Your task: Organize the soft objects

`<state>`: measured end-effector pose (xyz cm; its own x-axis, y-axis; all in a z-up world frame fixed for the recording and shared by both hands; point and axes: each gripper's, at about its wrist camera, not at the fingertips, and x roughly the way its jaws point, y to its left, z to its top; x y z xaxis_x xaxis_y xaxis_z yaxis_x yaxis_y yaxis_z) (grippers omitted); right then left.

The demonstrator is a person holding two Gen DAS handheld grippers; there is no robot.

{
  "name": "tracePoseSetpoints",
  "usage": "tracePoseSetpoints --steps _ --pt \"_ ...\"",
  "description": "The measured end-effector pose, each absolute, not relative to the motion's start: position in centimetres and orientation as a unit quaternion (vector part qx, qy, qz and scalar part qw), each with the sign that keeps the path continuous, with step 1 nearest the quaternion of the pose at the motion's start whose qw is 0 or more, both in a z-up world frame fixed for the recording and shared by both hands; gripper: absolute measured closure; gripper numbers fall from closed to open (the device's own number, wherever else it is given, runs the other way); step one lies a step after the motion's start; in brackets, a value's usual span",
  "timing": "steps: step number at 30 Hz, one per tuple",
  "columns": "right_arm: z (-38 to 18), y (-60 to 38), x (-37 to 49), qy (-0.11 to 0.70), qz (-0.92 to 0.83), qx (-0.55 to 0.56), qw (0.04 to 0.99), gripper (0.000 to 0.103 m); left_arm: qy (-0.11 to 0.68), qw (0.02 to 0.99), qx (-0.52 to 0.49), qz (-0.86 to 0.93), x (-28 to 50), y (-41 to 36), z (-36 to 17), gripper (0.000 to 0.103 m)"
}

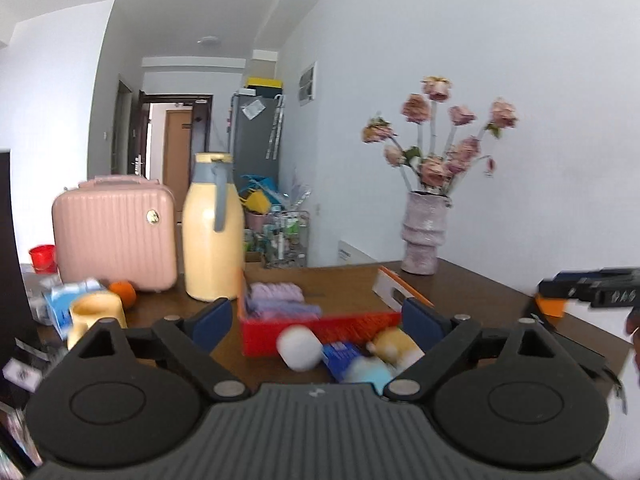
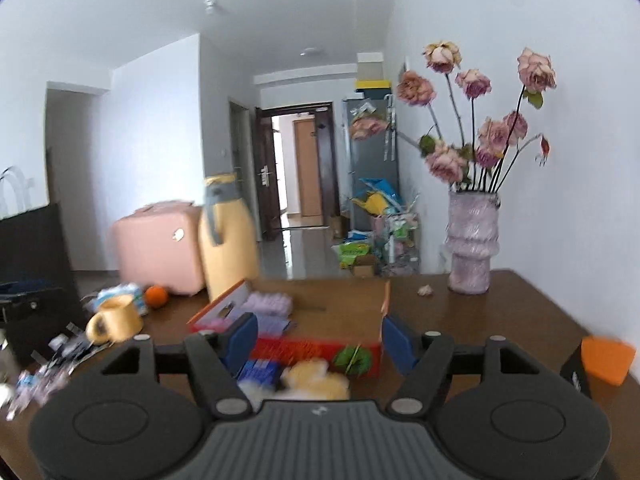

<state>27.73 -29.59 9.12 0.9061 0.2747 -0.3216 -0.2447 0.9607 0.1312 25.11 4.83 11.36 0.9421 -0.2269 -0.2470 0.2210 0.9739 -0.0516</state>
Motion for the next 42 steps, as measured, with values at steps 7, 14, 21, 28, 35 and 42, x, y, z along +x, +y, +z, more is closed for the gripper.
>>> tracePoseSetpoints --steps 7,14,21,28,35,42 --pt "3.4 -28.2 20.0 0.191 0.148 0.027 0.970 0.033 0.132 0.982 -0.026 -0.134 17.6 3.9 6.3 0.006" --pt "-0.7 -27.4 18.5 0.240 0.156 0.044 0.957 0.033 0.179 0.975 0.000 -0.135 17.1 1.7 2.7 0.006" --pt "-2.5 -26.9 21.6 0.258 0.161 0.069 0.950 0.033 0.213 0.965 -0.004 -0.152 20.5 0.0 0.9 0.006" --pt "-3.7 -23.1 26.1 0.260 0.161 0.052 0.951 0.015 0.252 0.955 -0.002 -0.155 23.5 -1.2 -1.4 0.006" --pt "-5.3 -20.0 28.6 0.273 0.133 0.004 0.953 0.038 0.265 0.955 -0.012 -0.129 24.7 0.3 -1.9 0.006" --pt "-5.3 -20.6 23.1 0.238 0.276 -0.067 0.929 0.033 0.275 0.951 -0.035 -0.137 25.1 1.4 -2.0 0.007"
